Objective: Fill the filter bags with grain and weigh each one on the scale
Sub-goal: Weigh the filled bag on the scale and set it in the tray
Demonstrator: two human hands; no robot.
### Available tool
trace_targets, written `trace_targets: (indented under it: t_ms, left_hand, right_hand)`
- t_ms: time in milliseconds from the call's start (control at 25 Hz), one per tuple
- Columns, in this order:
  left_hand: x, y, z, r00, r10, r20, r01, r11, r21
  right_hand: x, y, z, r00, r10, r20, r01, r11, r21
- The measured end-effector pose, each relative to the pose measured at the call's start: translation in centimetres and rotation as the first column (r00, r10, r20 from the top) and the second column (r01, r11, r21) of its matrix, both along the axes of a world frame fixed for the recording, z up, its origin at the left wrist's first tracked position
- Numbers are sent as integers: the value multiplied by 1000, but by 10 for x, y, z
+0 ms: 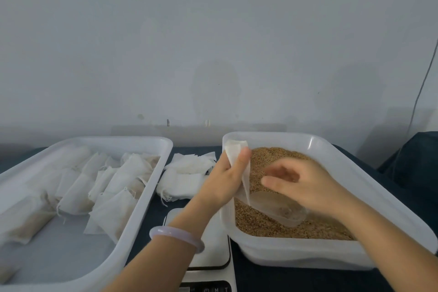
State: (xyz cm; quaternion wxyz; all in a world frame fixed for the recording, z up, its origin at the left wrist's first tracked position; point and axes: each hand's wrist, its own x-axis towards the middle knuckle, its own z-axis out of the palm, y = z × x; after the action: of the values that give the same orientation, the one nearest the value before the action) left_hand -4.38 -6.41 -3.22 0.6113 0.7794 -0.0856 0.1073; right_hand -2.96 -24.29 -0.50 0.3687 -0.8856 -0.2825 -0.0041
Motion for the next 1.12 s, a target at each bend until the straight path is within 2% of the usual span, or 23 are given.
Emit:
trace_targets:
  t_ms: [80, 160, 240, 320, 400, 480, 560, 600, 640, 720, 920, 1120]
  left_hand:
    - [-2, 12, 8, 990, -108, -91, 104, 993, -50]
    - [-8, 27, 16, 979, -189, -71, 181, 977, -109]
    - [-17, 45, 21, 985, -152, -80, 138, 977, -165]
    - [-27, 65, 17, 990, -98, -100, 84, 987, -136]
    - [-39, 86, 11, 983, -127, -130, 130, 991, 15]
    - [-48, 100, 8, 983, -109, -151, 150, 942, 300]
    - [-48, 105, 4, 993, 63, -105, 11, 809, 588]
    - [-47, 103, 2, 988, 132, -79, -43, 731, 681]
    - [-45, 101, -1, 983, 165, -78, -58, 686, 725]
    - [-42, 100, -5, 979, 182, -91, -51, 652, 757]
    - [-39, 103, -7, 978, 172, -114, -6, 573, 820]
    - [-31, 93, -11, 974, 198, -110, 27, 382, 924]
  right_hand:
    - [-11, 29, 5, 997, 65, -35, -61, 992, 112]
    - [-14, 57, 5, 995, 89, -43, -79, 977, 196]
    - [-11, 78, 2, 995, 90, -44, -75, 962, 261]
    - [-5, 92, -1, 993, 105, -51, -89, 966, 244]
    - [0, 101, -7, 987, 158, -30, -151, 975, 163]
    - [3, 106, -16, 979, 204, 19, -204, 979, 17]
    - [2, 112, -26, 969, 243, 48, -233, 961, -146]
    - [3, 115, -31, 964, 254, 80, -230, 947, -224]
    - [3, 117, -34, 958, 259, 122, -214, 932, -294]
    - [6, 120, -36, 950, 260, 173, -183, 912, -367]
    - [6, 123, -35, 945, 294, 140, -191, 848, -494]
    - [7, 135, -39, 948, 279, 153, -125, 770, -625]
